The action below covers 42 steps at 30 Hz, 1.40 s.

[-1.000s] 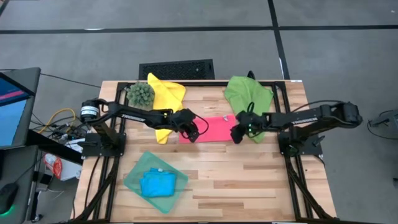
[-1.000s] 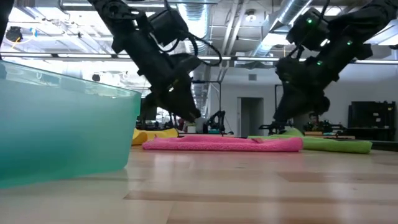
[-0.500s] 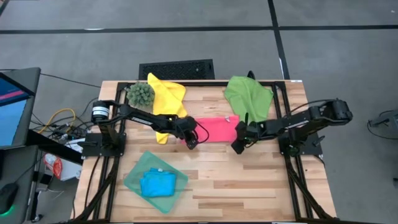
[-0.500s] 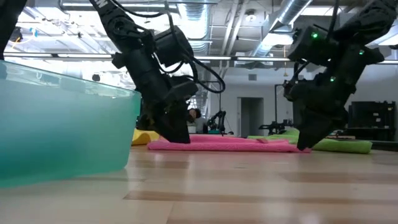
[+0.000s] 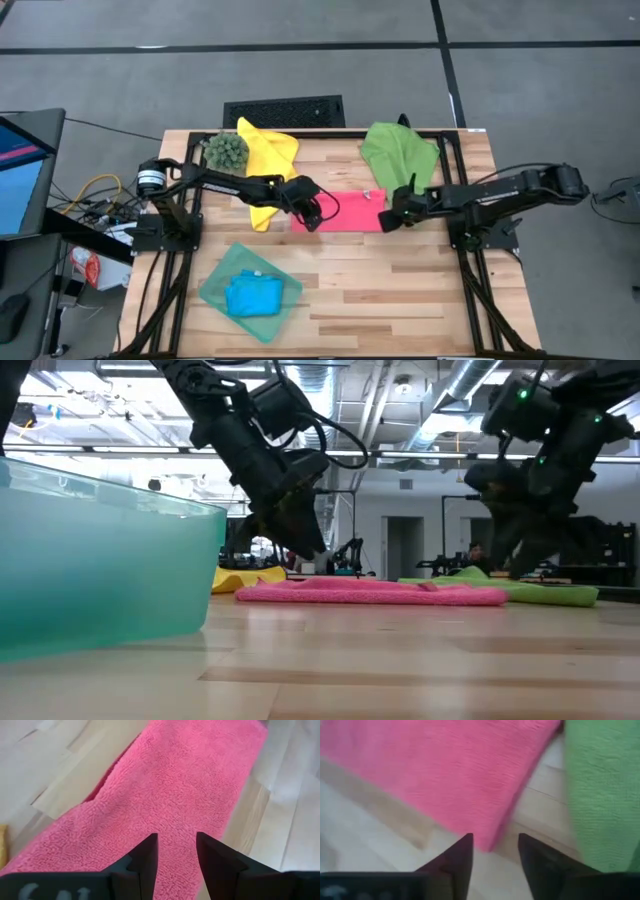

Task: Fold microfiber towels
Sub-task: Fold the pink microfiber towel

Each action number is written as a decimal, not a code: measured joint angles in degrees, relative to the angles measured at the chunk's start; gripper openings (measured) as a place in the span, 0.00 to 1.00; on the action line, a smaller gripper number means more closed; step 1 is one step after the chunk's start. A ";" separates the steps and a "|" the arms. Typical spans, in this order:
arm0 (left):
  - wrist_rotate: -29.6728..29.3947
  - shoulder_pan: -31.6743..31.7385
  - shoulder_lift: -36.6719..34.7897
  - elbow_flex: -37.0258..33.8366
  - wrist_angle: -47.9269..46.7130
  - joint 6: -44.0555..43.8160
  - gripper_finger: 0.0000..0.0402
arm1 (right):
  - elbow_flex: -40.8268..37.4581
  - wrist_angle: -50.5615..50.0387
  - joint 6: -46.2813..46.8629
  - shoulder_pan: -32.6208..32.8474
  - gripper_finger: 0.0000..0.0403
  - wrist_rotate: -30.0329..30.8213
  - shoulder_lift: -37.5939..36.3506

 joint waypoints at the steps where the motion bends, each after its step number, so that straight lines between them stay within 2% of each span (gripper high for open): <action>1: 0.02 0.03 0.02 0.00 -0.17 0.00 0.31 | 0.00 -0.17 0.51 -0.23 0.51 -0.02 1.04; 6: 0.02 0.03 0.02 0.00 -0.11 0.44 0.31 | 0.00 4.03 1.29 -1.23 0.61 1.11 7.49; 14: -0.02 0.03 0.02 0.00 -0.34 2.10 0.31 | 1.49 9.11 0.72 -1.53 0.59 2.34 13.74; 18: -0.43 0.03 0.02 0.00 -0.33 3.08 0.31 | 2.72 9.65 -1.62 -1.51 0.52 2.87 14.71; 22: -0.57 0.03 0.02 0.00 -0.33 3.17 0.31 | 2.97 9.41 -1.53 -2.42 0.41 2.71 15.26; 31: -0.56 0.03 0.02 0.00 -0.31 3.15 0.31 | 2.84 9.13 -2.06 -2.44 0.05 2.42 12.30; 33: -0.54 0.03 0.02 0.00 -0.31 3.13 0.31 | 2.84 9.61 -2.21 -2.44 0.03 2.40 11.00; 37: -0.57 0.03 0.02 0.00 -0.27 3.15 0.31 | 4.09 8.75 -1.79 -2.39 0.06 2.21 9.15; 42: -0.57 0.03 0.02 0.00 -0.17 3.15 0.31 | 7.88 9.44 -5.07 -1.36 0.04 1.96 10.19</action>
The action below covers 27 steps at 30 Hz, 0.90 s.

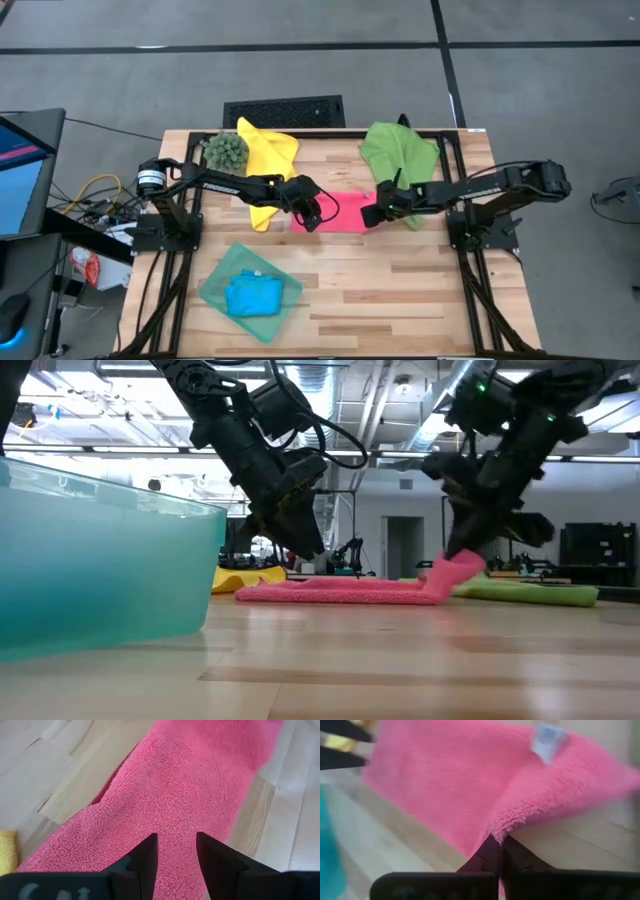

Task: Fold microfiber towels
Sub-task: Fold the pink microfiber towel

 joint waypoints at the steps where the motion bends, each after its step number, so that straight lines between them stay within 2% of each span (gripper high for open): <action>1: 0.00 0.00 0.00 0.00 0.04 0.00 0.31 | 0.91 0.00 -0.81 0.22 0.04 -0.06 0.66; 13: -0.02 0.00 0.00 0.00 0.38 0.37 0.31 | 14.76 -0.20 -11.34 0.29 0.07 -4.99 17.09; 27: 0.16 0.10 -0.29 0.00 -1.08 0.53 0.31 | 29.21 -0.39 -21.07 0.66 0.06 -11.23 28.10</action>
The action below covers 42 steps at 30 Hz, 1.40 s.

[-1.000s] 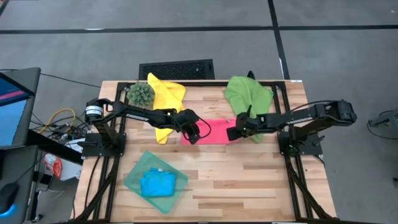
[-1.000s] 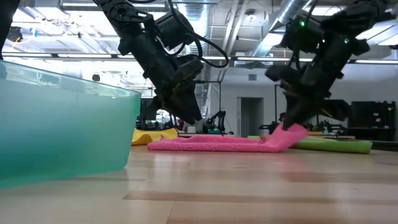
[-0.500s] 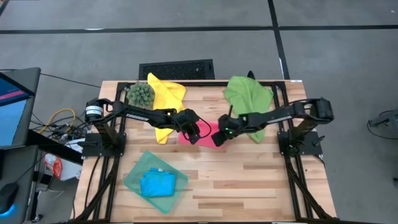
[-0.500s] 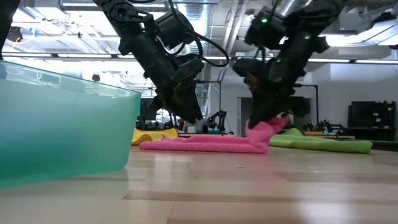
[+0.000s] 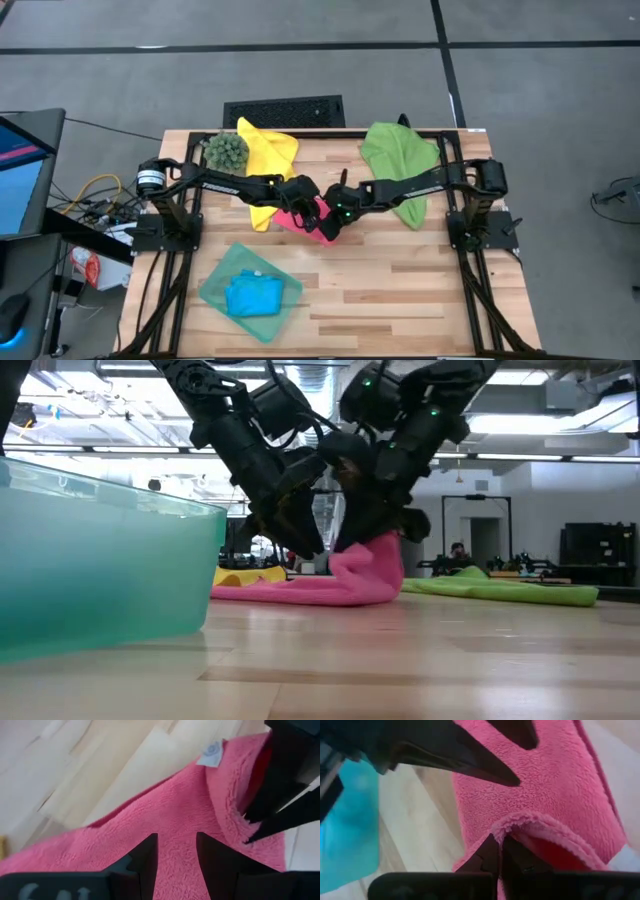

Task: Fold microfiber towels
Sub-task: Fold the pink microfiber towel

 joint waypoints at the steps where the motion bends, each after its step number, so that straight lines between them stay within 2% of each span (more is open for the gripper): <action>1: 0.12 0.26 -0.48 0.00 -1.45 0.10 0.31 | 0.61 0.13 -0.14 -0.02 0.06 -0.31 0.91; 8: -1.47 3.15 -8.99 0.02 -15.58 0.45 0.31 | 3.28 0.13 -1.71 -0.09 0.07 -1.64 3.69; 16: -5.00 4.14 -19.48 0.04 -19.50 1.08 0.31 | 5.92 0.93 -4.08 -0.50 0.08 -0.50 3.95; 26: -4.73 4.11 -20.39 0.09 -20.77 1.24 0.31 | 7.61 1.61 -5.32 -1.09 0.09 -3.56 7.03; 30: -4.73 4.11 -20.39 0.02 -21.25 1.46 0.31 | 7.62 1.63 -5.69 -1.46 0.18 -3.33 7.03; 39: -4.73 4.05 -20.39 0.00 -21.01 1.44 0.31 | 7.57 1.91 -6.60 -2.18 0.51 -3.29 5.29; 42: -4.72 4.00 -20.39 0.00 -20.87 1.42 0.31 | 7.57 0.11 -7.11 -2.93 0.58 -3.10 3.45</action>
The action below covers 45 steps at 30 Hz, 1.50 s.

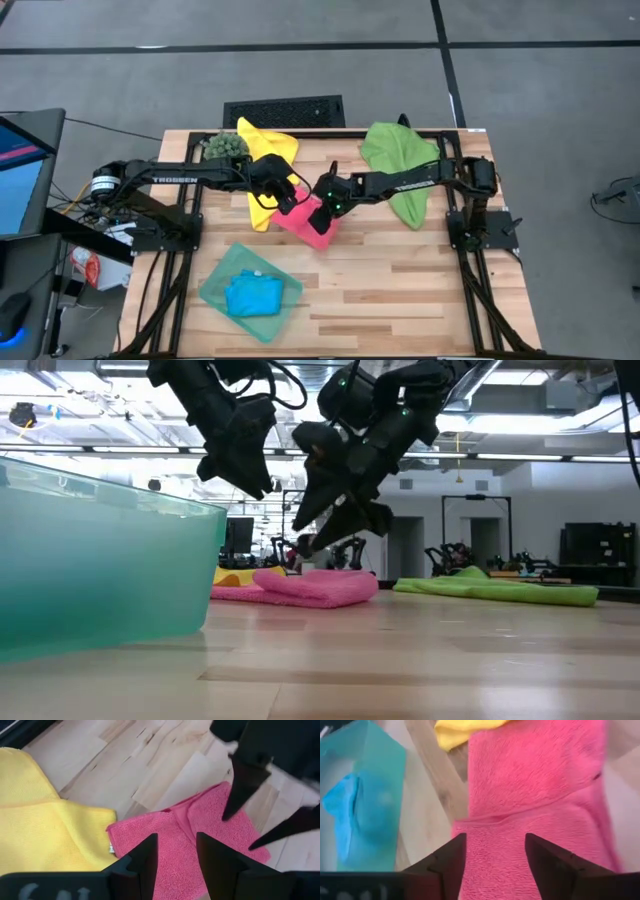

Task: Fold microfiber towels
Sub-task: Fold the pink microfiber towel

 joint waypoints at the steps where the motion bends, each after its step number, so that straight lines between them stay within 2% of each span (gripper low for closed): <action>1: -0.01 -0.14 0.00 0.00 0.03 0.01 0.31 | 0.01 -0.38 -0.53 -0.17 0.59 0.29 -0.57; 7: 1.11 -0.74 0.00 0.00 1.88 1.97 0.31 | 0.02 -7.20 -5.08 -0.15 0.57 5.88 -1.99; 11: 2.13 -0.74 0.00 0.00 3.12 2.62 0.31 | 0.04 -8.00 -6.63 -0.59 0.55 6.35 -0.80; 15: 2.13 -0.74 0.00 0.00 3.10 2.62 0.31 | -0.02 -9.19 -6.68 -1.40 0.54 9.31 1.50; 20: 2.13 -0.74 0.00 0.00 3.10 2.62 0.31 | -0.06 -10.51 -6.48 -2.61 0.53 10.07 4.36; 27: 2.10 -0.93 0.00 0.00 3.29 2.14 0.31 | -0.13 -19.35 -2.62 -4.01 0.51 15.18 3.95; 36: 1.47 -1.86 0.39 0.04 4.45 1.83 0.31 | -0.10 -26.55 -2.57 -3.16 0.50 15.88 2.21; 42: 2.97 -2.99 1.19 -0.23 4.39 -0.01 0.31 | -0.08 -25.01 -2.84 -3.18 0.51 16.37 -0.44; 45: 2.74 -3.06 0.78 -2.55 5.32 -2.02 0.31 | -0.23 -23.63 -3.24 -3.13 0.52 16.16 -2.76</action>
